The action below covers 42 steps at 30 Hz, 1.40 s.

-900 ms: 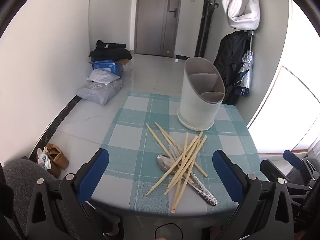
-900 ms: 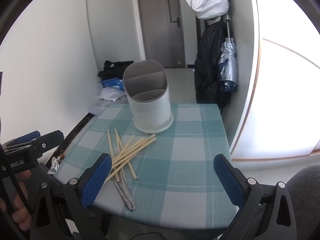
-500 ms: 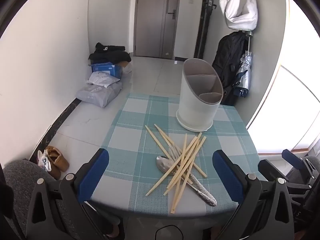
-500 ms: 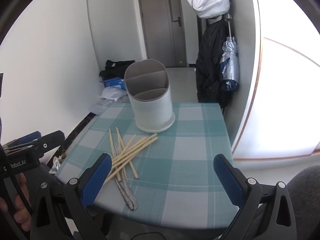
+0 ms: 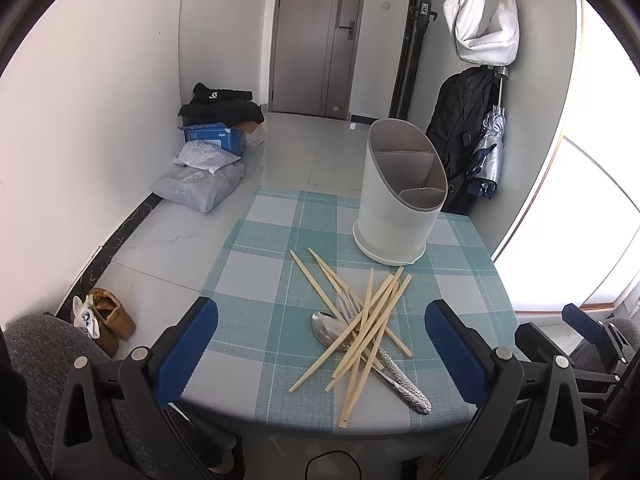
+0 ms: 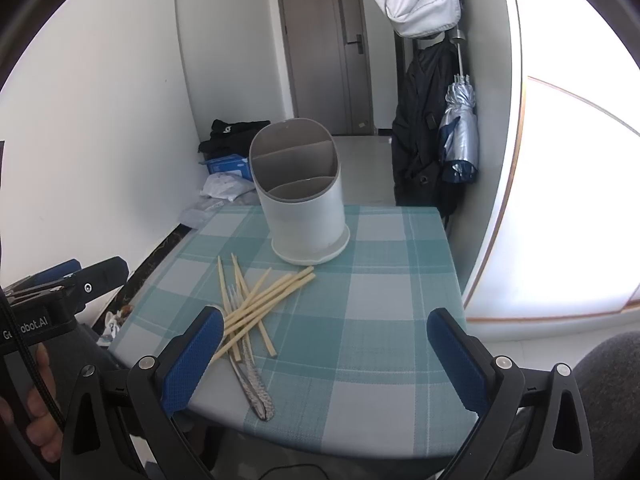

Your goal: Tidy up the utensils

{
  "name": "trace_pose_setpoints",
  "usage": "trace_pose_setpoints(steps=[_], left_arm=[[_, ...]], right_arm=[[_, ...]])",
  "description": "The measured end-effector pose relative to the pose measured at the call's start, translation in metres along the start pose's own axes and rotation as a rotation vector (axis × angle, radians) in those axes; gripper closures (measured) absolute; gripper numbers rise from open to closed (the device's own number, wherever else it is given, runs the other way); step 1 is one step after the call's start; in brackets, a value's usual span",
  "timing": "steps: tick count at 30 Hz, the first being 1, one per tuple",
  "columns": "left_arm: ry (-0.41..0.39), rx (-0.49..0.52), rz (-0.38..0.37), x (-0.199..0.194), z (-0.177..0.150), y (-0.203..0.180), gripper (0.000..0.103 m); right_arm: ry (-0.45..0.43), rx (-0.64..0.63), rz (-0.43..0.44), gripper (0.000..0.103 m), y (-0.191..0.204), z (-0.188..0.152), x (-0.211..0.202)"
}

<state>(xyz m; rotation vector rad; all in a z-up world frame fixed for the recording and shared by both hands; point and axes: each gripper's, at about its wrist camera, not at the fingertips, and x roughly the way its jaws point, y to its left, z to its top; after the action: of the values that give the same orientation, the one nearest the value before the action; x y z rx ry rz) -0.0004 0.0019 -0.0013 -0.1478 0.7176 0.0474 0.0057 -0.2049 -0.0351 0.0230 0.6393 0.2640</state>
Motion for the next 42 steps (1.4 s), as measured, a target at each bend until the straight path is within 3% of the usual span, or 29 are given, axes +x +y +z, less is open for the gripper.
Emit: trace_pose_setpoints(steps=[42], left_arm=[[-0.001, -0.007, 0.019, 0.0014, -0.0002, 0.0016, 0.001]], right_arm=[[-0.001, 0.051, -0.019, 0.000, -0.0053, -0.0016, -0.0015]])
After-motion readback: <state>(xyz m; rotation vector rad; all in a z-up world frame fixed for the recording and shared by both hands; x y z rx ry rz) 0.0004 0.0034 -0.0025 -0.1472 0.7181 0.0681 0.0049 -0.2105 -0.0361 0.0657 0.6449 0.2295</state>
